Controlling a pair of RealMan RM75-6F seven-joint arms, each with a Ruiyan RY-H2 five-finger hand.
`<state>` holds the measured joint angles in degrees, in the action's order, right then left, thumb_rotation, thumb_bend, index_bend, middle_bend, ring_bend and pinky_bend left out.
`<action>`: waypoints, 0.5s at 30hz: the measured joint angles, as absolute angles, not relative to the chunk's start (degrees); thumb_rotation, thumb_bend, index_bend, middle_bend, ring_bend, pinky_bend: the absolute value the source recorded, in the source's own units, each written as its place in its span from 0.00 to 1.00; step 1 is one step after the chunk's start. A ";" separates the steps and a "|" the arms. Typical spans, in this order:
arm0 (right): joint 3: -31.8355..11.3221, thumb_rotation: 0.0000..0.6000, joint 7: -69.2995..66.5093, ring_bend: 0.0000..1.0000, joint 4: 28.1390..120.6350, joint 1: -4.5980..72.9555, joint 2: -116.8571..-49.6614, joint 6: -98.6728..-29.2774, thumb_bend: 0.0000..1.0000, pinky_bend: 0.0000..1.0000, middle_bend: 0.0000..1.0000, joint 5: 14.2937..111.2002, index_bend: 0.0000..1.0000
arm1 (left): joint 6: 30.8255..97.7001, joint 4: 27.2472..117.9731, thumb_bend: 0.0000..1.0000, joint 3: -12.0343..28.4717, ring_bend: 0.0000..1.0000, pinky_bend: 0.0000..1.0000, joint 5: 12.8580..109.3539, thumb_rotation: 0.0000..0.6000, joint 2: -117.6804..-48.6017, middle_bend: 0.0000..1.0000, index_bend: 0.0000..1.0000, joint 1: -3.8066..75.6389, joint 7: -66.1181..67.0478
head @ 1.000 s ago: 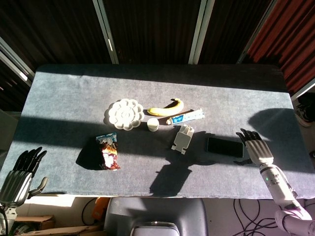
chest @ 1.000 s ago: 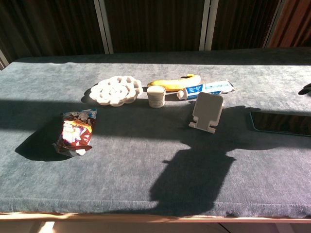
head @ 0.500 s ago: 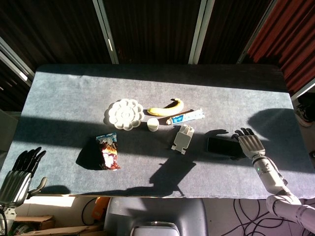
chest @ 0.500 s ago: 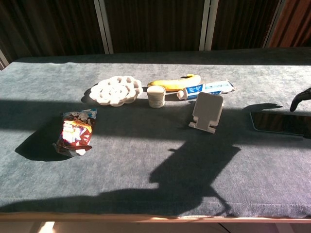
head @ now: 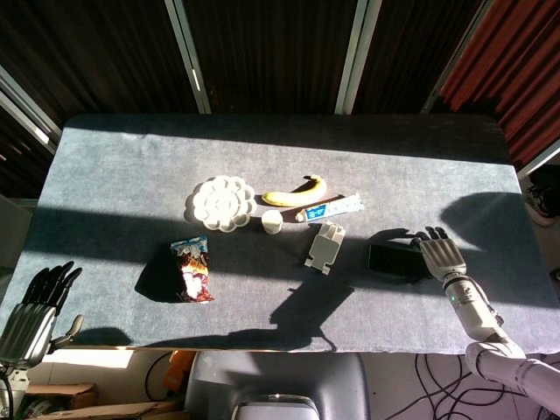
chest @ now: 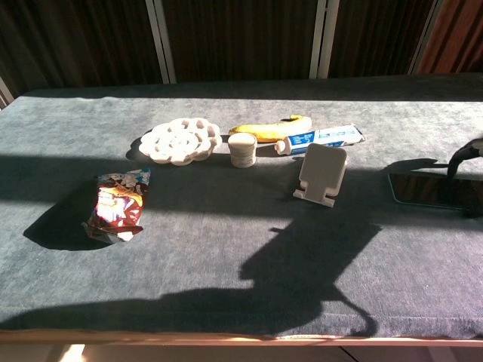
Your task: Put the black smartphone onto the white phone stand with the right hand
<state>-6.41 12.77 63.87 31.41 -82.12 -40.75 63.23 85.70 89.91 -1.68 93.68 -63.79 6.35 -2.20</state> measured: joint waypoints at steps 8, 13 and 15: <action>-6.00 1.00 13.53 0.04 64.28 31.90 -82.34 -41.09 0.27 0.09 0.27 62.90 0.48 | 85.97 89.85 0.40 -1.69 0.00 0.00 93.76 1.00 -63.76 0.00 0.00 6.25 -2.41; -5.90 1.00 13.84 0.05 64.49 32.09 -82.50 -41.49 0.27 0.10 0.27 62.59 0.50 | 86.03 89.80 0.40 -1.73 0.00 0.00 93.81 1.00 -63.71 0.00 0.00 6.23 -2.58; -5.78 1.00 14.09 0.06 64.55 32.15 -82.61 -41.62 0.27 0.10 0.27 62.48 0.51 | 86.07 89.77 0.40 -1.73 0.00 0.00 93.84 1.00 -63.70 0.00 0.00 6.22 -2.67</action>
<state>-5.78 14.09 64.55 32.15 -82.61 -41.62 62.48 86.07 89.77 -1.73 93.84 -63.70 6.22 -2.67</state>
